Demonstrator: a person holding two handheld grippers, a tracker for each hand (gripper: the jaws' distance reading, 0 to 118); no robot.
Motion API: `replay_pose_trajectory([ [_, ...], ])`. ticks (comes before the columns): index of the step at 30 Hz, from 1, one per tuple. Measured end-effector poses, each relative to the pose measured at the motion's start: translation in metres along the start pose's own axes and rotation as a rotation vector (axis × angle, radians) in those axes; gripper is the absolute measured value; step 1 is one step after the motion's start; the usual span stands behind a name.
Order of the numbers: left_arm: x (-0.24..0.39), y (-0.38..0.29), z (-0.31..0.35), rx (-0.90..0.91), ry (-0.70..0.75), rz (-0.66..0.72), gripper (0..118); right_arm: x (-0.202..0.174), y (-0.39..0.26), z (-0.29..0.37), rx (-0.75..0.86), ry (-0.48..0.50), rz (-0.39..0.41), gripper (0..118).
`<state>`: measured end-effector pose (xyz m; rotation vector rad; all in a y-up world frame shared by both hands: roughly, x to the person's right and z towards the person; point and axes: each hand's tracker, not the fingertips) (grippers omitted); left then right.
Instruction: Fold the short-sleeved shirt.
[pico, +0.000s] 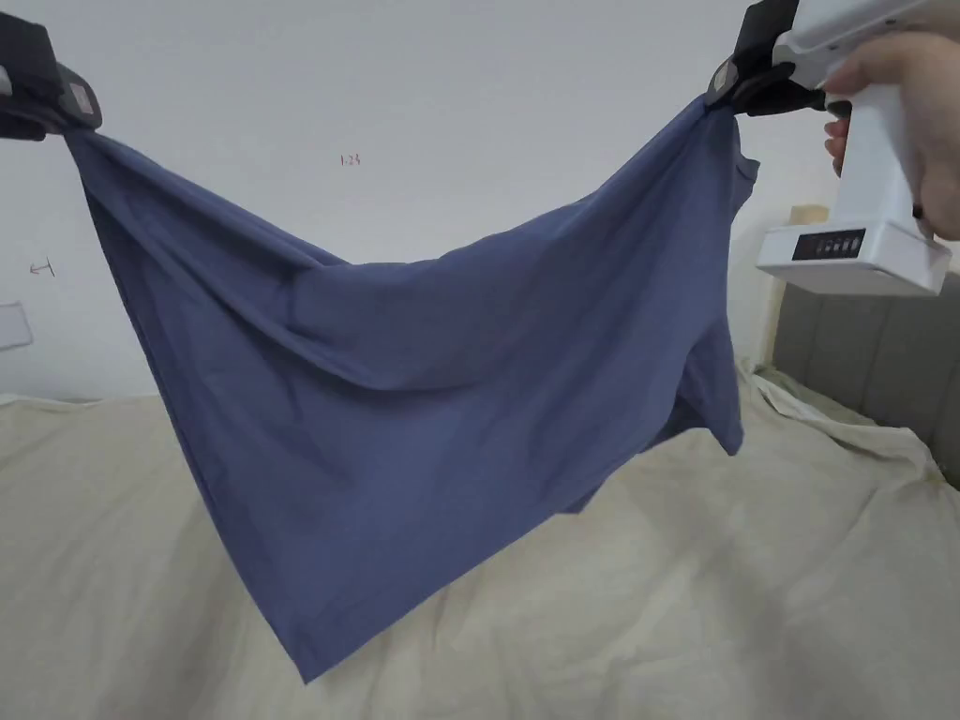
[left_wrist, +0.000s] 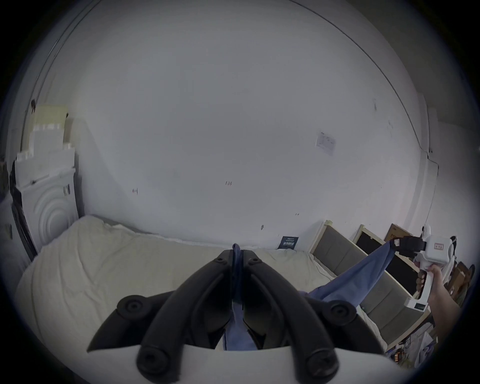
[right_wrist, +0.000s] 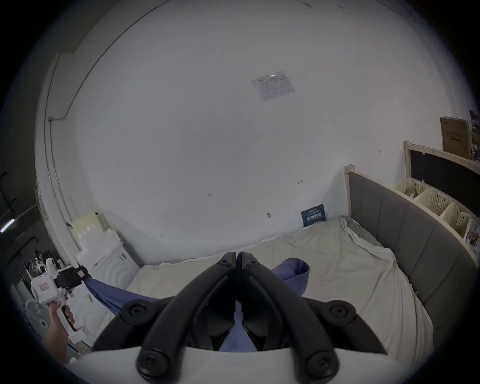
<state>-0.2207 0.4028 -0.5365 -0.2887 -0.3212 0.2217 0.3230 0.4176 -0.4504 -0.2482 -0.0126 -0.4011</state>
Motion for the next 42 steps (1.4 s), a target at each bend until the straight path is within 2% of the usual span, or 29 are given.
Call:
replay_pose_trajectory([
  [5, -0.033, -0.091, -0.022, -0.162, 0.048, 0.014, 7, 0.048, -0.085, -0.024, -0.152, -0.001, -0.070, 3],
  [10, -0.057, -0.226, -0.019, -0.398, 0.019, 0.105, 7, 0.101, -0.204, -0.026, -0.331, -0.046, -0.071, 3],
  [13, -0.062, -0.310, -0.001, -0.540, 0.056, 0.126, 7, 0.130, -0.275, -0.009, -0.436, -0.064, -0.092, 3],
  [15, -0.083, -0.345, 0.011, -0.554, 0.059, 0.155, 7, 0.154, -0.311, 0.003, -0.489, -0.065, -0.119, 3],
  [16, -0.085, -0.357, 0.019, -0.557, 0.069, 0.139, 7, 0.159, -0.322, 0.011, -0.500, -0.071, -0.107, 3],
  [18, -0.089, -0.376, 0.041, -0.553, 0.081, 0.136, 7, 0.173, -0.342, 0.034, -0.505, -0.061, -0.117, 3],
  [21, -0.106, -0.381, 0.068, -0.485, 0.040, 0.221, 7, 0.181, -0.348, 0.063, -0.477, -0.025, -0.122, 3],
  [25, -0.118, -0.373, 0.093, -0.450, 0.032, 0.204, 7, 0.183, -0.347, 0.104, -0.441, -0.020, -0.129, 3],
  [30, -0.117, -0.381, 0.100, -0.564, 0.072, 0.188, 7, 0.187, -0.363, 0.118, -0.511, -0.029, -0.043, 3],
  [34, -0.128, -0.412, 0.090, -0.661, 0.105, 0.212, 7, 0.192, -0.393, 0.102, -0.641, -0.110, -0.020, 3],
  [39, -0.137, -0.444, 0.081, -0.709, 0.165, 0.219, 8, 0.199, -0.419, 0.087, -0.680, -0.168, 0.004, 4],
  [40, -0.138, -0.446, 0.081, -0.711, 0.178, 0.230, 11, 0.199, -0.420, 0.086, -0.686, -0.173, -0.002, 6],
  [41, -0.139, -0.447, 0.082, -0.712, 0.188, 0.240, 30, 0.198, -0.421, 0.086, -0.690, -0.180, -0.007, 22],
  [42, -0.142, -0.448, 0.085, -0.709, 0.192, 0.246, 59, 0.203, -0.424, 0.085, -0.694, -0.195, -0.005, 46],
])
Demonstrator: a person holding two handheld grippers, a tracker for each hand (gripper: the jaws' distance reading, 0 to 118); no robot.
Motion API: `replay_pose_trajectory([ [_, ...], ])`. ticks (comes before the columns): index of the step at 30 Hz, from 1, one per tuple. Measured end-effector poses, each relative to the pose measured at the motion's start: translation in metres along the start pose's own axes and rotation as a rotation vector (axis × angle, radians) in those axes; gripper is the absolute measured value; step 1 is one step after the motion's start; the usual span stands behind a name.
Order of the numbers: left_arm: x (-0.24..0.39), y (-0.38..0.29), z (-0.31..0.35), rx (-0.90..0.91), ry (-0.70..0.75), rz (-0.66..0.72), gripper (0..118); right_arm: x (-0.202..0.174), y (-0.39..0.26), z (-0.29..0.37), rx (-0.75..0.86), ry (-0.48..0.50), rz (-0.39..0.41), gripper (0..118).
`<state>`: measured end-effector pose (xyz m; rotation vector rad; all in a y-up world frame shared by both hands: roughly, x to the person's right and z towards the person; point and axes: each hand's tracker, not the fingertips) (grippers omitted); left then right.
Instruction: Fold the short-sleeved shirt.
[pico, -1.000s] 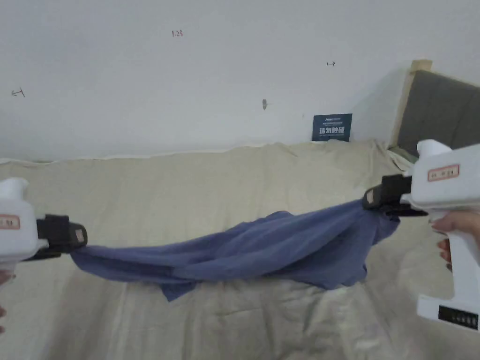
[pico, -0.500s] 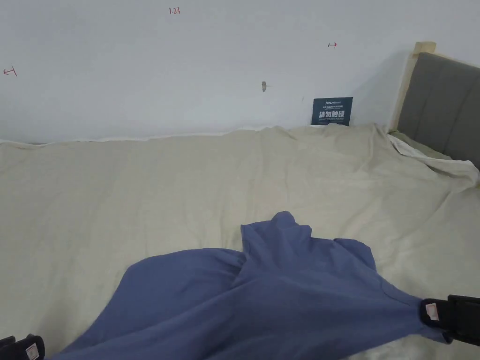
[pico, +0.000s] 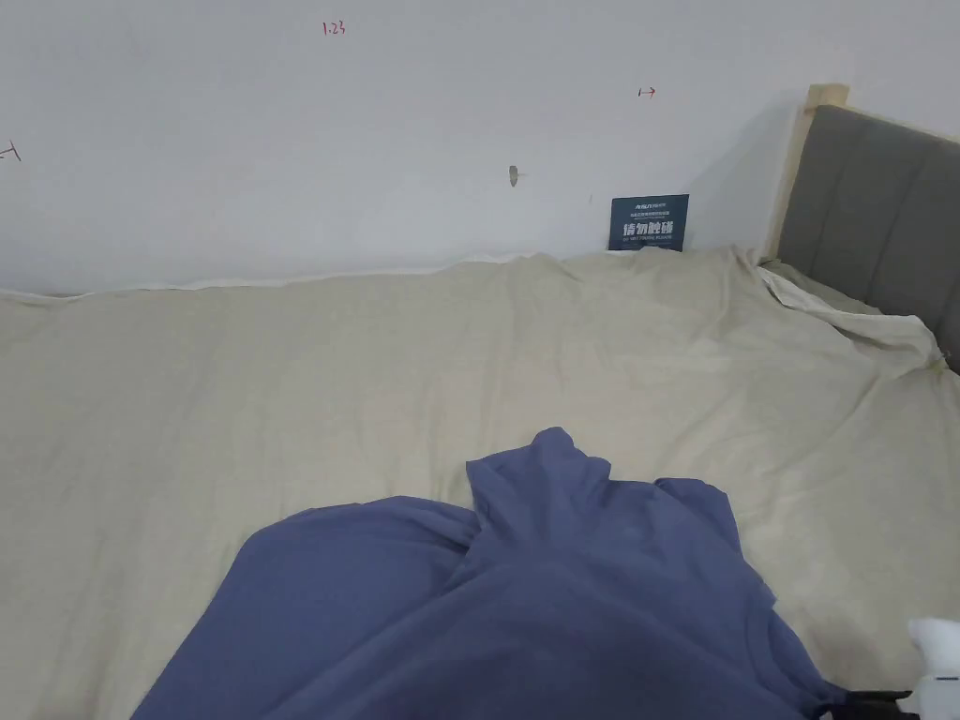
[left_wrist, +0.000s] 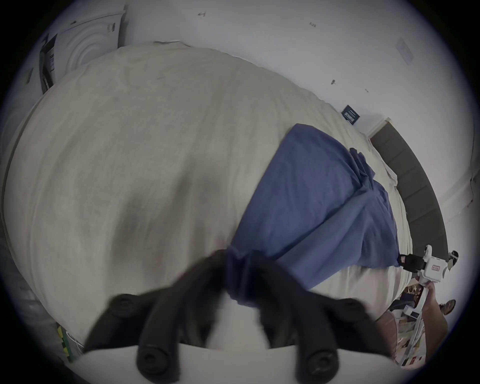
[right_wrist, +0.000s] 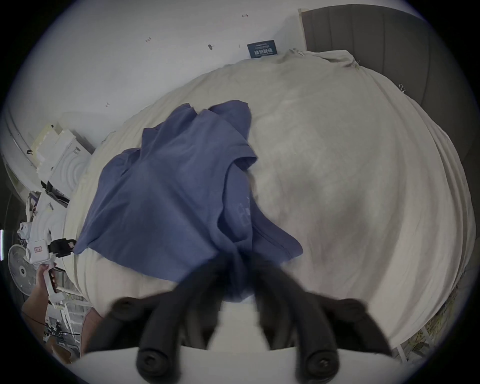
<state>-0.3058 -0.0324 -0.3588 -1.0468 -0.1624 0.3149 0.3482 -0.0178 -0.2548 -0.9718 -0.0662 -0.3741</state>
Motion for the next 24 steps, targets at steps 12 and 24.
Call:
replay_pose_trajectory([
  [12, 0.011, -0.025, 0.098, 0.177, -0.176, 0.016, 110, -0.048, -0.016, 0.105, 0.244, 0.132, 0.013, 117],
  [24, 0.030, -0.077, 0.163, 0.481, -0.088, -0.030, 0, -0.111, -0.040, 0.145, 0.514, 0.236, 0.059, 0],
])
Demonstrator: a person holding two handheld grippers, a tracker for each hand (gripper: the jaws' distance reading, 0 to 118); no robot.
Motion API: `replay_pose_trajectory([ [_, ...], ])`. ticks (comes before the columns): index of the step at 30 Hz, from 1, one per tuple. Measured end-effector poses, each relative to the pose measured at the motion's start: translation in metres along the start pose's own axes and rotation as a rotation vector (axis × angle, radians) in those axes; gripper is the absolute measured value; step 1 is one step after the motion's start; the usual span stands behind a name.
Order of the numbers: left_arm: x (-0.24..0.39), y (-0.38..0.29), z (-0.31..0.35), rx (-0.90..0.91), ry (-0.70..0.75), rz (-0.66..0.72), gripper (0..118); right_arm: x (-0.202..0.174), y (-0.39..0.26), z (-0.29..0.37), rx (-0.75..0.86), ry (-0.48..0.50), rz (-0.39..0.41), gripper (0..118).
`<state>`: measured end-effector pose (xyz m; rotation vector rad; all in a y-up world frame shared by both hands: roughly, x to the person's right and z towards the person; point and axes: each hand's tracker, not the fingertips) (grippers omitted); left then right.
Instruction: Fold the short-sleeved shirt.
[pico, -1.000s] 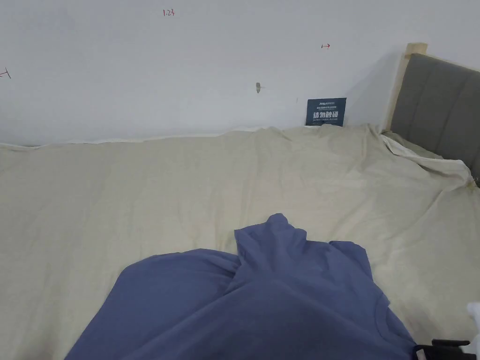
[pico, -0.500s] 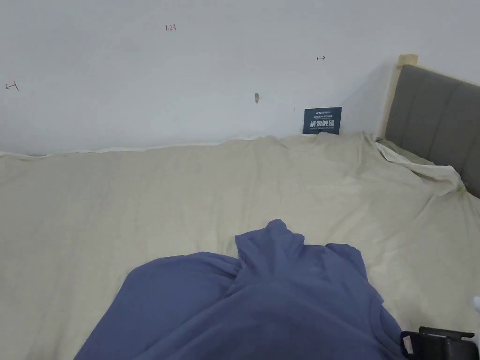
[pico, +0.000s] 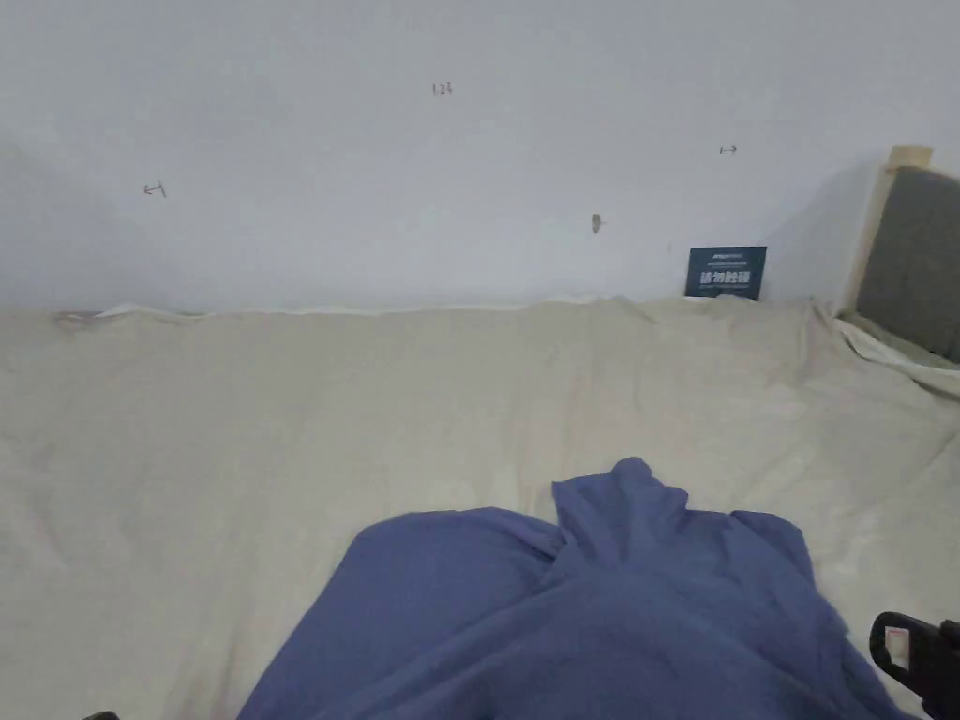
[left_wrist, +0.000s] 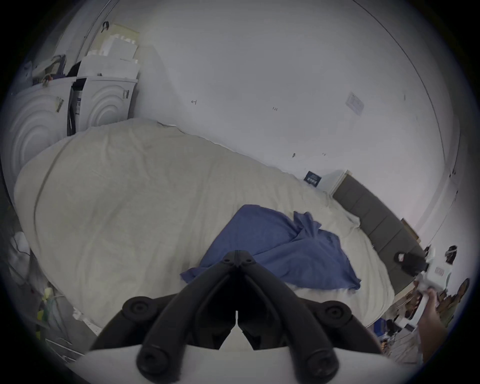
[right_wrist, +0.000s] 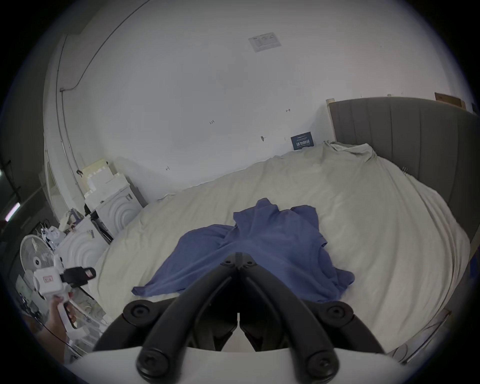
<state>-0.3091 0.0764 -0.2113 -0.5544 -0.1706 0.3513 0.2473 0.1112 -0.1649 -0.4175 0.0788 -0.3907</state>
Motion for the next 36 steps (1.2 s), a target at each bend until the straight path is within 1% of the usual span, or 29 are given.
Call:
replay_pose_trajectory([
  [1, 0.003, 0.003, 0.000, -0.025, 0.027, -0.025, 0, -0.001, 0.000, -0.001, -0.003, 0.012, -0.023, 0],
  [3, -0.002, 0.005, -0.021, -0.148, 0.100, -0.062, 0, -0.003, 0.000, -0.004, -0.012, 0.035, -0.044, 0],
  [5, -0.010, 0.008, -0.052, -0.313, 0.145, -0.065, 0, -0.008, -0.002, -0.012, -0.045, 0.059, -0.022, 0],
  [7, -0.019, 0.000, -0.081, -0.343, 0.109, -0.054, 2, -0.014, -0.008, -0.019, -0.071, 0.059, 0.023, 0],
  [8, -0.025, -0.003, -0.095, -0.343, 0.088, -0.012, 35, -0.017, -0.012, -0.022, -0.087, 0.055, 0.049, 0],
  [9, -0.023, -0.004, -0.107, -0.339, 0.064, 0.009, 76, -0.020, -0.014, -0.025, -0.104, 0.054, 0.063, 0],
  [10, -0.026, -0.005, -0.118, -0.344, 0.069, 0.009, 109, -0.022, -0.016, -0.028, -0.118, 0.058, 0.073, 0],
  [11, -0.030, -0.007, -0.132, -0.373, 0.079, 0.025, 118, -0.025, -0.018, -0.030, -0.130, 0.067, 0.070, 0],
  [14, -0.035, -0.014, -0.152, -0.398, 0.132, 0.021, 118, -0.029, -0.024, -0.037, -0.165, 0.093, 0.045, 0],
  [16, -0.038, -0.021, -0.171, -0.458, 0.135, 0.026, 118, -0.027, -0.028, -0.043, -0.187, 0.107, 0.020, 0],
  [20, -0.036, -0.034, -0.198, -0.560, 0.179, -0.012, 118, -0.027, -0.035, -0.055, -0.218, 0.101, 0.010, 0],
  [22, -0.027, -0.036, -0.200, -0.563, 0.225, -0.110, 118, -0.027, -0.037, -0.060, -0.231, 0.104, 0.007, 0],
  [24, -0.018, -0.042, -0.198, -0.524, 0.233, -0.227, 118, -0.027, -0.040, -0.064, -0.243, 0.104, 0.004, 0],
  [25, -0.025, -0.039, -0.208, -0.512, 0.240, -0.256, 118, -0.027, -0.042, -0.065, -0.248, 0.105, 0.004, 0],
  [26, -0.023, -0.041, -0.206, -0.498, 0.244, -0.274, 114, -0.027, -0.043, -0.067, -0.255, 0.106, 0.005, 0],
  [27, -0.020, -0.044, -0.203, -0.486, 0.247, -0.283, 106, -0.027, -0.045, -0.069, -0.263, 0.105, 0.007, 0],
  [28, -0.018, -0.046, -0.201, -0.475, 0.254, -0.291, 95, -0.024, -0.046, -0.072, -0.267, 0.104, 0.010, 0],
  [30, -0.004, -0.046, -0.188, -0.413, 0.290, -0.329, 64, -0.022, -0.047, -0.077, -0.273, 0.099, 0.021, 0],
  [31, -0.001, -0.047, -0.184, -0.394, 0.284, -0.335, 41, -0.021, -0.047, -0.079, -0.269, 0.094, 0.030, 0],
  [32, 0.002, -0.048, -0.180, -0.362, 0.283, -0.346, 7, -0.010, -0.047, -0.086, -0.251, 0.086, 0.043, 0],
  [33, 0.008, -0.044, -0.178, -0.335, 0.225, -0.337, 7, -0.005, -0.041, -0.094, -0.226, 0.079, 0.058, 0],
  [34, 0.011, -0.044, -0.175, -0.322, 0.242, -0.351, 7, -0.001, -0.033, -0.104, -0.202, 0.070, 0.085, 0],
  [36, 0.015, -0.046, -0.175, -0.330, 0.193, -0.342, 7, 0.004, -0.003, -0.137, -0.189, 0.022, 0.177, 0],
])
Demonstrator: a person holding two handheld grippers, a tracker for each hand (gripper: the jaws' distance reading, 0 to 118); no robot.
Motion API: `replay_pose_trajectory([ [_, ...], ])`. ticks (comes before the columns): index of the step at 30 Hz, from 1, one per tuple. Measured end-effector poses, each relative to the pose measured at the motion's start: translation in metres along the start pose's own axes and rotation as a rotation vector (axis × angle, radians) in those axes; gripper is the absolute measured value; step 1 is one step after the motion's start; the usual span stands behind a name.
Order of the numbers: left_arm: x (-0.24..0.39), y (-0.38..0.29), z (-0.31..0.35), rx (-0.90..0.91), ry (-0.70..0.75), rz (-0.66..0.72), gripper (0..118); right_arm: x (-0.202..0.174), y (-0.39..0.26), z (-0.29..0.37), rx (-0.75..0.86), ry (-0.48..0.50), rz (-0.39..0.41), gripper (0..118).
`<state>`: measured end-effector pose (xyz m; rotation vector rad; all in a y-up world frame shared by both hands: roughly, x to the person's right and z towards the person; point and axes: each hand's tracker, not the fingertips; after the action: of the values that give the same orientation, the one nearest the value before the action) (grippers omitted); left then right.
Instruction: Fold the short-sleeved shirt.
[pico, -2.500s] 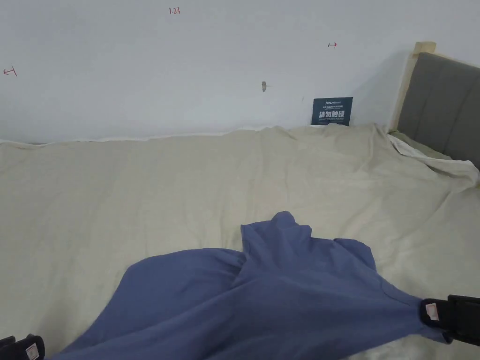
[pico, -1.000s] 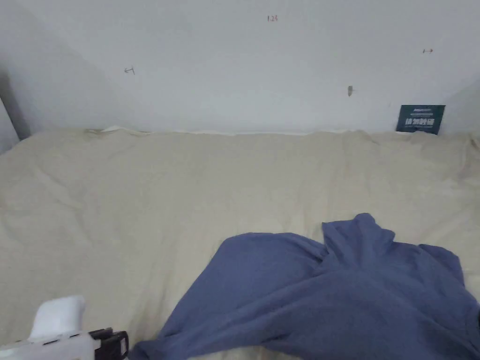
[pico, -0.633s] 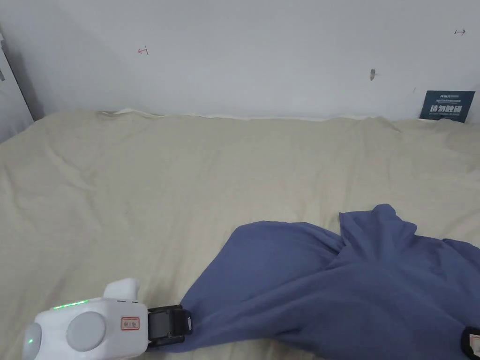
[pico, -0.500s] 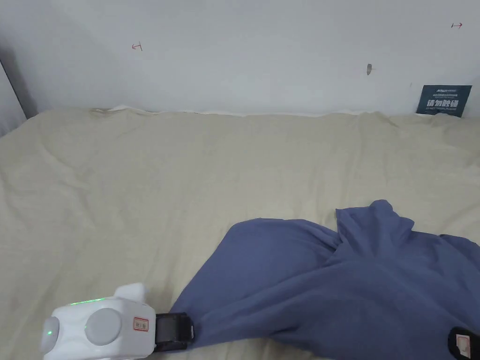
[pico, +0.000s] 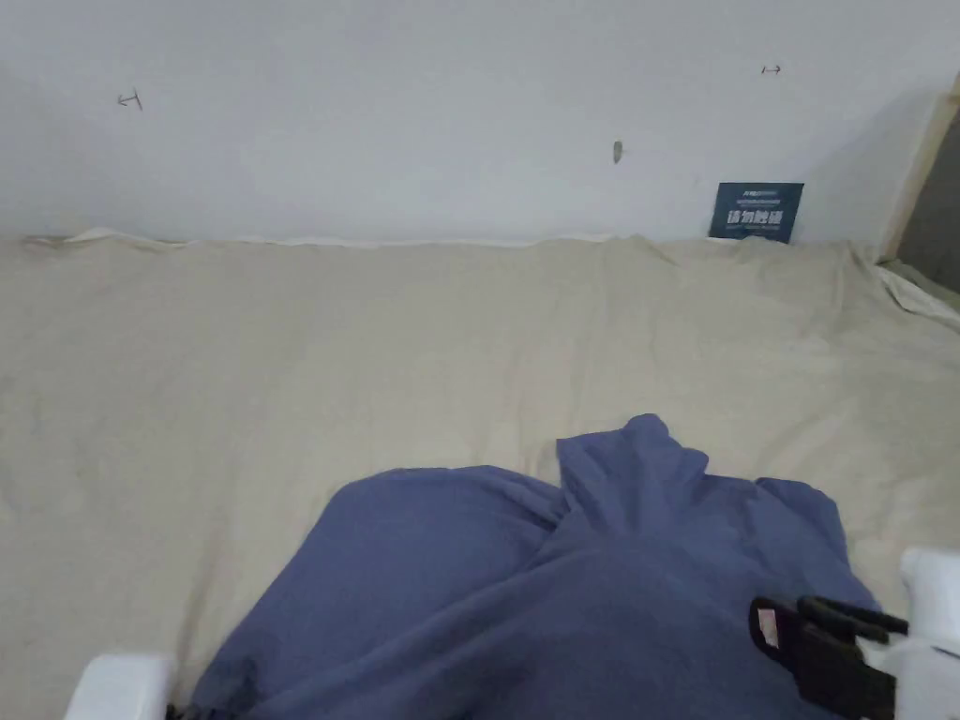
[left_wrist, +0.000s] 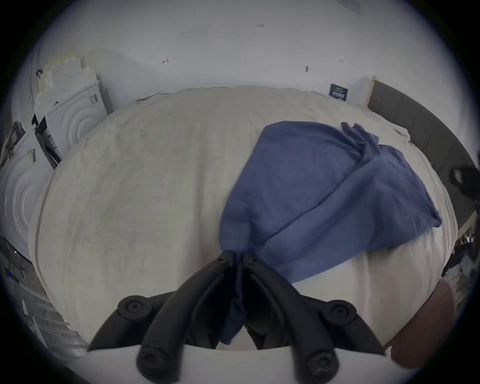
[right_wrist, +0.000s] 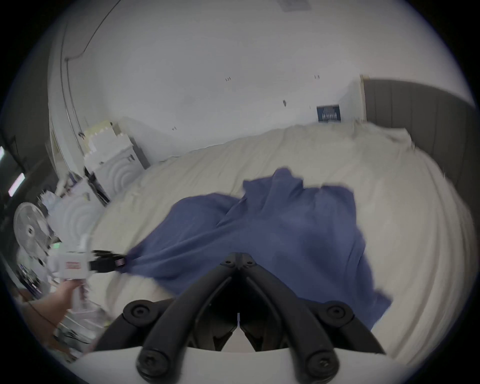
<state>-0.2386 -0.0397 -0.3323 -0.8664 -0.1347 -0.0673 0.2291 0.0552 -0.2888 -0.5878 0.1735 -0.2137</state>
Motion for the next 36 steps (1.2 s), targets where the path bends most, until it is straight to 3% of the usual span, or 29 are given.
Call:
replay_pose_trajectory([
  [3, 0.002, 0.003, 0.000, 0.025, -0.020, 0.056, 7, 0.021, 0.059, -0.061, -0.064, -0.058, 0.110, 0],
  [8, 0.011, 0.016, 0.018, 0.071, -0.041, 0.109, 7, 0.062, 0.146, -0.176, -0.289, -0.050, -0.012, 2],
  [10, 0.008, 0.020, 0.014, 0.080, -0.057, 0.142, 7, 0.068, 0.163, -0.212, -0.346, -0.055, -0.001, 5],
  [11, 0.006, 0.022, 0.013, 0.079, -0.069, 0.163, 7, 0.068, 0.169, -0.228, -0.378, -0.080, 0.014, 18],
  [13, 0.001, 0.026, 0.008, 0.058, -0.096, 0.210, 7, 0.066, 0.173, -0.259, -0.415, -0.146, 0.040, 96],
  [14, -0.001, 0.025, 0.007, 0.050, -0.110, 0.234, 7, 0.065, 0.173, -0.272, -0.439, -0.169, 0.056, 117],
  [16, -0.004, 0.022, 0.004, 0.043, -0.110, 0.256, 7, 0.059, 0.174, -0.292, -0.410, -0.174, 0.074, 105],
  [20, -0.013, 0.015, -0.004, 0.014, -0.090, 0.270, 7, 0.063, 0.163, -0.338, -0.602, -0.208, 0.088, 100],
  [21, -0.014, 0.015, -0.004, 0.011, -0.089, 0.272, 7, 0.062, 0.159, -0.344, -0.625, -0.199, 0.087, 85],
  [22, -0.016, 0.014, -0.004, 0.009, -0.089, 0.275, 7, 0.062, 0.157, -0.347, -0.621, -0.200, 0.087, 54],
  [23, -0.017, 0.013, -0.005, 0.005, -0.091, 0.275, 7, 0.059, 0.156, -0.349, -0.601, -0.230, 0.106, 2],
  [24, -0.019, 0.011, -0.006, 0.002, -0.090, 0.274, 7, 0.045, 0.153, -0.316, -0.524, -0.287, 0.110, 1],
  [26, -0.019, 0.010, -0.008, -0.003, -0.087, 0.276, 7, 0.043, 0.156, -0.299, -0.450, -0.216, 0.046, 1],
  [28, -0.021, 0.009, -0.010, -0.015, -0.094, 0.294, 7, 0.068, 0.168, -0.314, -0.451, -0.096, 0.015, 1],
  [30, -0.023, 0.009, -0.008, -0.009, -0.105, 0.308, 7, 0.076, 0.178, -0.289, -0.344, -0.059, -0.002, 1],
  [31, -0.024, 0.010, -0.007, -0.008, -0.106, 0.309, 7, 0.080, 0.182, -0.275, -0.294, -0.043, 0.003, 1],
  [32, -0.024, 0.010, -0.005, -0.006, -0.106, 0.310, 7, 0.059, 0.166, -0.216, -0.163, -0.073, 0.064, 1],
  [34, -0.023, 0.013, 0.000, 0.001, -0.117, 0.313, 7, 0.059, 0.164, -0.170, -0.082, -0.056, 0.098, 1],
  [36, -0.022, 0.014, 0.006, 0.004, -0.131, 0.321, 7, 0.057, 0.165, -0.118, -0.028, -0.045, 0.078, 1],
])
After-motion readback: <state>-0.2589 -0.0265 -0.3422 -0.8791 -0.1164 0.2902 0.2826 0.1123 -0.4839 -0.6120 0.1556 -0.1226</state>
